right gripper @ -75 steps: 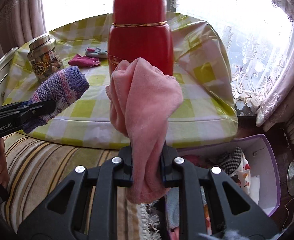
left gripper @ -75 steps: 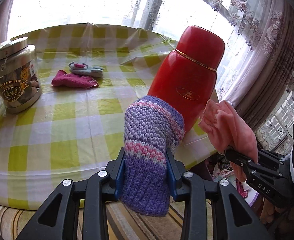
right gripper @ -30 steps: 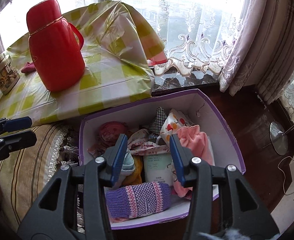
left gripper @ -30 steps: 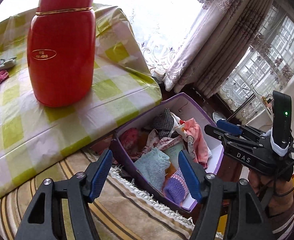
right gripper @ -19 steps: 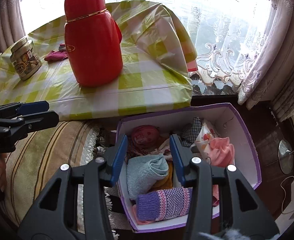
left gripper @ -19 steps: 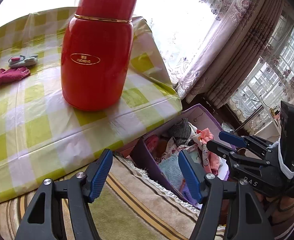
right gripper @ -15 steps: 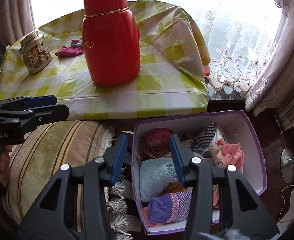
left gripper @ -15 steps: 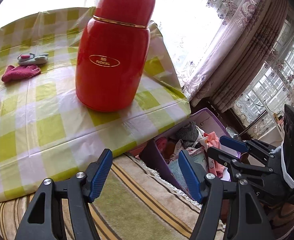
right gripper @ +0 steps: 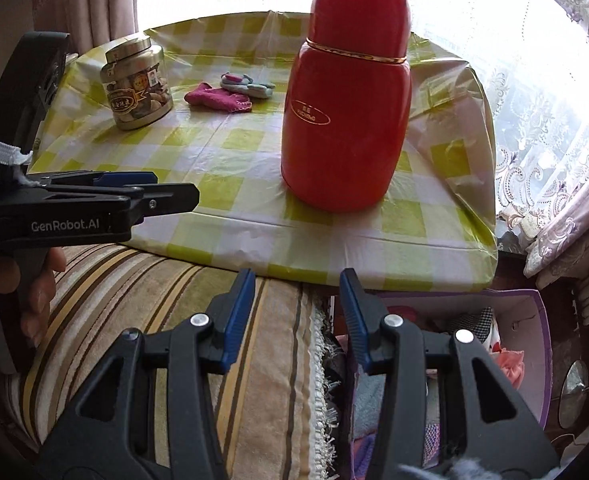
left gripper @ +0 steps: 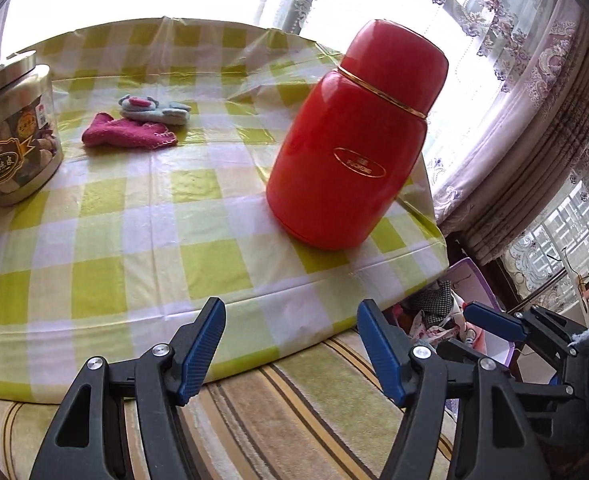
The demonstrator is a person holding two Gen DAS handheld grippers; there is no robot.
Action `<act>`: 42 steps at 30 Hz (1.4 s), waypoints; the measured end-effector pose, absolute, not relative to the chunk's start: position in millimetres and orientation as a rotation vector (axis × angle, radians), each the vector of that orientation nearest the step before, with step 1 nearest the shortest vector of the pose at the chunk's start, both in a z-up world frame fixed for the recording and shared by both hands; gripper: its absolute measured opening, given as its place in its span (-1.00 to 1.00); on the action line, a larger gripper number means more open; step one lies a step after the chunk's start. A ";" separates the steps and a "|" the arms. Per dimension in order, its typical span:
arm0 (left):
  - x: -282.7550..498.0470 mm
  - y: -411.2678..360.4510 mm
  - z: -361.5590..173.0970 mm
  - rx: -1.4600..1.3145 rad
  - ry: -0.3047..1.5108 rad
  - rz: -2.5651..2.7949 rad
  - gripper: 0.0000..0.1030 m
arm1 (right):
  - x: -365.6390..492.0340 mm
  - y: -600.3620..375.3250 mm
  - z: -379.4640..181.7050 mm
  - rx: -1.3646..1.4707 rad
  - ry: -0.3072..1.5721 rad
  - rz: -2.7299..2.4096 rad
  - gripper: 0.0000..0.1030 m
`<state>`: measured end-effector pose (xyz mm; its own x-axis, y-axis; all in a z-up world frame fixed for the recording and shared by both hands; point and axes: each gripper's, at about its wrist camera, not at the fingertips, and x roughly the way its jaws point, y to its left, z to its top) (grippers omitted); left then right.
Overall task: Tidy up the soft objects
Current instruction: 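Move both open tools back over the pink glove and plush pig, then grasp the pink knit glove with the left tool while the right tool grasps the grey plush pig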
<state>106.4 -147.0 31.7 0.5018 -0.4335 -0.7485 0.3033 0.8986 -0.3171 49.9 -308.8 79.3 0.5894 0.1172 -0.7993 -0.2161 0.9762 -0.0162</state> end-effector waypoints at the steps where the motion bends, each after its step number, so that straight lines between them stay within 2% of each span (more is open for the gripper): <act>1: 108.8 -142.6 32.0 -0.151 0.943 -0.434 0.34 | 52.5 -303.7 81.1 -0.124 0.916 0.205 -0.06; 20: 151.0 -67.9 27.5 -0.210 0.920 -0.254 0.34 | 107.4 -227.4 95.7 -0.180 0.877 0.346 -0.02; 42: 182.2 -21.7 14.4 -0.314 0.934 -0.147 0.34 | 177.7 -174.0 107.2 -0.162 0.853 0.382 0.08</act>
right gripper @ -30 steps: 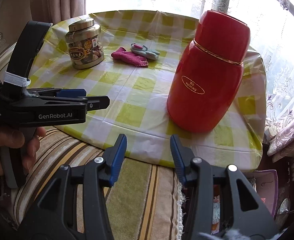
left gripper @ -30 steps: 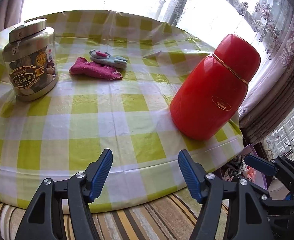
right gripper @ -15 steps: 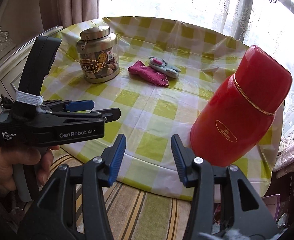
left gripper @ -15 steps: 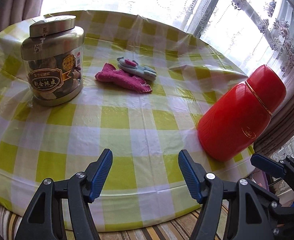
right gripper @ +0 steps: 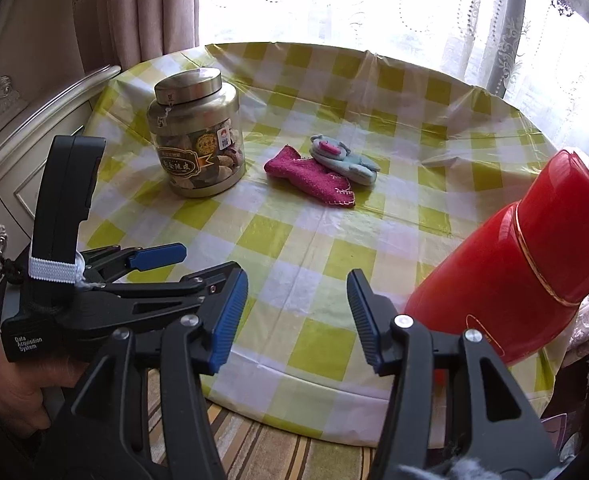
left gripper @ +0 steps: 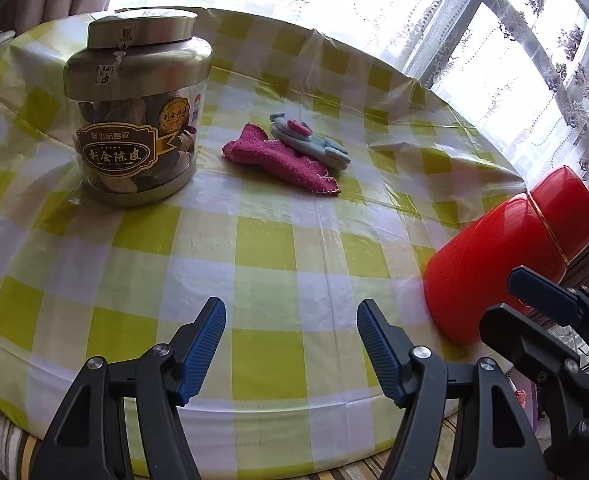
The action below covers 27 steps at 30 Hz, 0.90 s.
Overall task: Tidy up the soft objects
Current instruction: 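Grasp the pink knit glove with the left tool while the right tool grasps the grey plush pig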
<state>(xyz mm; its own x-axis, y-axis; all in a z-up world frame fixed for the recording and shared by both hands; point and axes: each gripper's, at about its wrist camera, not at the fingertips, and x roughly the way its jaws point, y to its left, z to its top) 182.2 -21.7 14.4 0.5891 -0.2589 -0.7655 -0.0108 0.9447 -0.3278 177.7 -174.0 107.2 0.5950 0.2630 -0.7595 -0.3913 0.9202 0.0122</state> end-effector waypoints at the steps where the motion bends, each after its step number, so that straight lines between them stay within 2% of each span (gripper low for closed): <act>1: 183.8 -20.1 13.1 -0.317 0.934 -0.144 0.34 | 181.1 -172.9 106.4 -0.157 0.853 0.380 0.10; 17: 259.6 -7.9 -2.7 -0.442 0.915 -0.106 0.34 | 288.4 -176.1 99.9 -0.006 0.871 0.260 0.38; 27: 334.5 -17.9 -27.7 -0.465 0.900 -0.059 0.34 | 401.2 -182.6 49.8 0.183 1.076 0.269 0.63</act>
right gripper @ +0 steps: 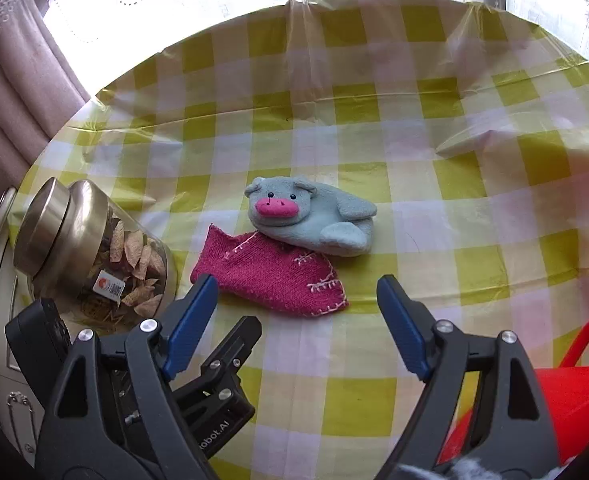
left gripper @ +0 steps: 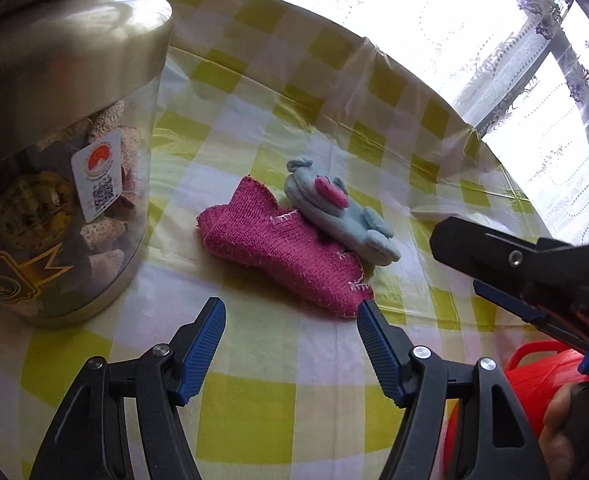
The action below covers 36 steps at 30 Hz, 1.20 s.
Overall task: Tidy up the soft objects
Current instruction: 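Grasp the pink knit glove with the left tool while the right tool grasps the grey plush pig, then carry the pink glove and plush pig into the white box and open both tools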
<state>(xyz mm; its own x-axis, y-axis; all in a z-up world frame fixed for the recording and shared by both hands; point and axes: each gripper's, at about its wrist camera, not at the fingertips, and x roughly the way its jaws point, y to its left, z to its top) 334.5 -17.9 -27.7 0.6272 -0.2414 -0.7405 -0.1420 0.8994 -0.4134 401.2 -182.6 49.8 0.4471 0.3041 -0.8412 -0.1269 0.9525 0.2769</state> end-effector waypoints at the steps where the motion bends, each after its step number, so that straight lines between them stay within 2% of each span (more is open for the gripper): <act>1: 339.8 -17.7 -31.2 -0.470 0.900 -0.050 0.34 | 410.6 -182.9 44.8 0.204 1.094 0.266 0.64; 5: 357.6 -21.1 -38.9 -0.475 0.890 -0.032 0.34 | 444.5 -182.6 28.4 0.257 1.133 0.232 0.78; 13: 379.4 -26.8 -44.1 -0.446 0.875 -0.012 0.34 | 492.9 -165.0 5.4 0.143 1.138 0.191 0.79; 18: 382.3 -23.9 -44.6 -0.428 0.859 -0.006 0.27 | 512.5 -151.2 -3.4 0.078 1.150 0.251 0.79; 21: 386.0 -24.7 -45.0 -0.403 0.858 -0.003 0.12 | 518.0 -145.1 -15.5 0.044 1.180 0.266 0.79; 23: 387.6 -25.0 -45.8 -0.388 0.868 -0.009 -0.28 | 516.1 -140.4 -24.5 0.039 1.193 0.298 0.79; 25: 387.7 -25.4 -46.4 -0.380 0.880 -0.024 -0.51 | 510.7 -139.7 -28.8 0.026 1.176 0.302 0.78; 26: 387.6 -26.1 -46.9 -0.377 0.885 -0.034 -0.63 | 507.0 -140.1 -29.1 0.013 1.163 0.304 0.70; 27: 386.7 -26.9 -46.8 -0.374 0.887 -0.043 -0.66 | 503.5 -140.1 -29.3 -0.004 1.153 0.302 0.64; 29: 383.7 -29.5 -45.2 -0.359 0.882 -0.054 -0.78 | 496.2 -142.8 -28.4 -0.035 1.138 0.286 0.27; 30: 382.3 -31.1 -44.5 -0.357 0.882 -0.064 -0.78 | 493.2 -145.7 -27.7 -0.025 1.133 0.291 0.17; 31: 381.6 -32.3 -44.1 -0.357 0.885 -0.077 -0.80 | 490.2 -149.1 -26.9 -0.013 1.131 0.292 -0.06; 32: 379.9 -33.1 -43.7 -0.357 0.887 -0.083 -0.80 | 486.3 -153.3 -26.1 0.001 1.131 0.291 -0.17; 36: 363.4 -34.1 -41.2 -0.368 0.896 -0.099 -0.81 | 463.4 -167.6 -24.6 0.026 1.116 0.284 -0.30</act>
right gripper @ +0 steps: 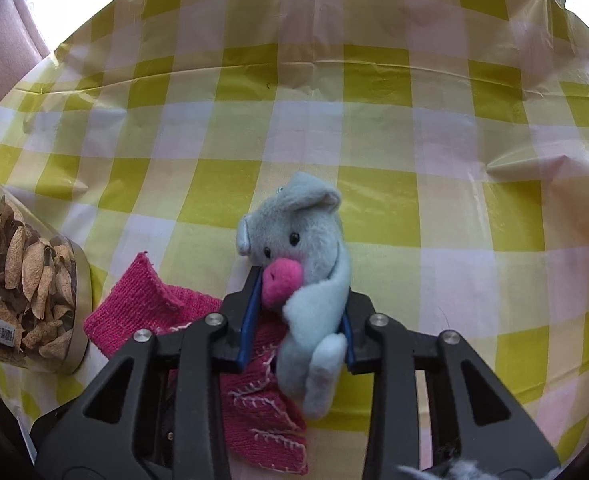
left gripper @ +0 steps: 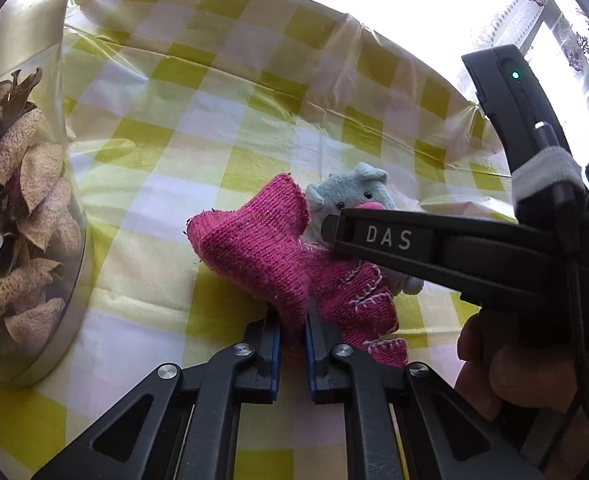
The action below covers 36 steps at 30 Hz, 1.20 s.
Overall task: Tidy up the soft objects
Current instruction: 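Carry the pink glove and plush pig into the white box and open both tools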
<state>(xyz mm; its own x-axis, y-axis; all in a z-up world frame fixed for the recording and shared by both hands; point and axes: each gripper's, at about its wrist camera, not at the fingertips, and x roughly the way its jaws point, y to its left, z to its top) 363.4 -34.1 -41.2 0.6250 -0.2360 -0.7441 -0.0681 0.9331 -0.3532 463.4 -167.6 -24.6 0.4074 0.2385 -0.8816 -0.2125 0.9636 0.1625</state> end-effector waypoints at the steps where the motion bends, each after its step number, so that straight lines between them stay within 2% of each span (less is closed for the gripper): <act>1: 358.5 -32.6 -39.7 -0.370 0.896 -0.100 -0.81 | 456.4 -169.7 -24.2 0.029 1.109 0.280 -0.31; 25: 211.2 -17.0 -11.8 -0.379 0.904 -0.112 -0.82 | 254.6 -161.6 13.4 -0.109 0.961 0.236 -0.33; 36: 145.7 -34.1 12.1 -0.388 0.858 -0.197 -0.82 | 165.1 -202.7 48.3 -0.103 0.909 0.196 -0.33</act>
<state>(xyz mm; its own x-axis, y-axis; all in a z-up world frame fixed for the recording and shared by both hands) 145.7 -34.1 12.1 0.6417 -0.3223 -0.6960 0.0143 0.9123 -0.4093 165.1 -202.7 48.3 0.5980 0.1246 -0.7917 -0.2119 0.9773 -0.0063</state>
